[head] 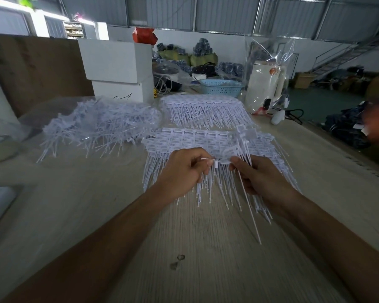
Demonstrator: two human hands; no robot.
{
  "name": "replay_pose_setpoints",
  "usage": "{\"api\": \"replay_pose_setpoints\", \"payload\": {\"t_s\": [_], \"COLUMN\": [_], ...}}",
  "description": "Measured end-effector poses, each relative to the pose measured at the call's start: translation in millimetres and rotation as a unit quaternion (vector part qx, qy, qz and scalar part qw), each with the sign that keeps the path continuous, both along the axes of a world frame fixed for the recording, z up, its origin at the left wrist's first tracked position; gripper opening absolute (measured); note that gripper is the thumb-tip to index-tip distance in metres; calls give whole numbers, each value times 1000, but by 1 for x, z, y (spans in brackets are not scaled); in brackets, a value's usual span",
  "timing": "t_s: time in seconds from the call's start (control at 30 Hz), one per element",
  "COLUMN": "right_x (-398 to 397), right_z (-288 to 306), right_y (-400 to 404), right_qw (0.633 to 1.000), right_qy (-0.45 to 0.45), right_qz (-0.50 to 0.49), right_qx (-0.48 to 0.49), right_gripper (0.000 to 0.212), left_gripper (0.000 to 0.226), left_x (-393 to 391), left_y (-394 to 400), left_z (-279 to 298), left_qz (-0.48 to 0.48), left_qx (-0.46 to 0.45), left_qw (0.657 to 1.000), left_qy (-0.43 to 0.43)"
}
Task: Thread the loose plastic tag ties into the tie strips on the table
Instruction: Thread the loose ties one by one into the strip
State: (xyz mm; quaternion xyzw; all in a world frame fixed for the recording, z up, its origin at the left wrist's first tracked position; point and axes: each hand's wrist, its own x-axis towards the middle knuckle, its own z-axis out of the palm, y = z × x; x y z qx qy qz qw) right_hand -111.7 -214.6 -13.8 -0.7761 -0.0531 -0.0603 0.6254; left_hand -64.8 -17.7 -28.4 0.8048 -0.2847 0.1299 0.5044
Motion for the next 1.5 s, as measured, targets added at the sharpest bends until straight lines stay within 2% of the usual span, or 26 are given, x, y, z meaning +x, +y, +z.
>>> {"api": "replay_pose_setpoints", "payload": {"t_s": [0.17, 0.3, 0.37, 0.57, 0.7, 0.9, 1.07, 1.33, 1.5], "right_x": [-2, -5, -5, 2, 4, 3, 5, -3, -6], "right_z": [1, 1, -2, -1, -3, -5, -4, -6, -3], "right_y": [1, 6, 10, 1, -2, 0, -3, 13, 17], "right_qw": [1000, 999, 999, 998, 998, 994, 992, 1000, 1000], "right_qy": [5, -25, -19, 32, 37, 36, 37, -16, -22], "right_qz": [7, 35, 40, -14, 3, 55, 27, 11, 6], "right_qx": [9, -22, -22, 48, 56, 88, 116, 9, -1], "right_gripper": [30, 37, 37, 33, 34, 31, 35, 30, 26], "left_gripper": [15, 25, 25, 13, 20, 23, 25, 29, 24], "left_x": [-1, -3, -5, 0, 3, -1, -1, -13, -14], "left_y": [-1, -4, -8, -5, -3, -5, -3, -16, -17], "left_z": [2, 1, 0, 3, 0, 1, 3, 3, 3], "left_qz": [-12, -48, -58, -46, -31, -62, -42, -60, -53], "left_qx": [-38, -90, -90, -120, -127, -169, -173, -208, -244], "left_qw": [998, 986, 983, 985, 988, 975, 975, 965, 956], "left_qy": [40, 128, 146, 113, 83, 130, 133, 149, 157]}}
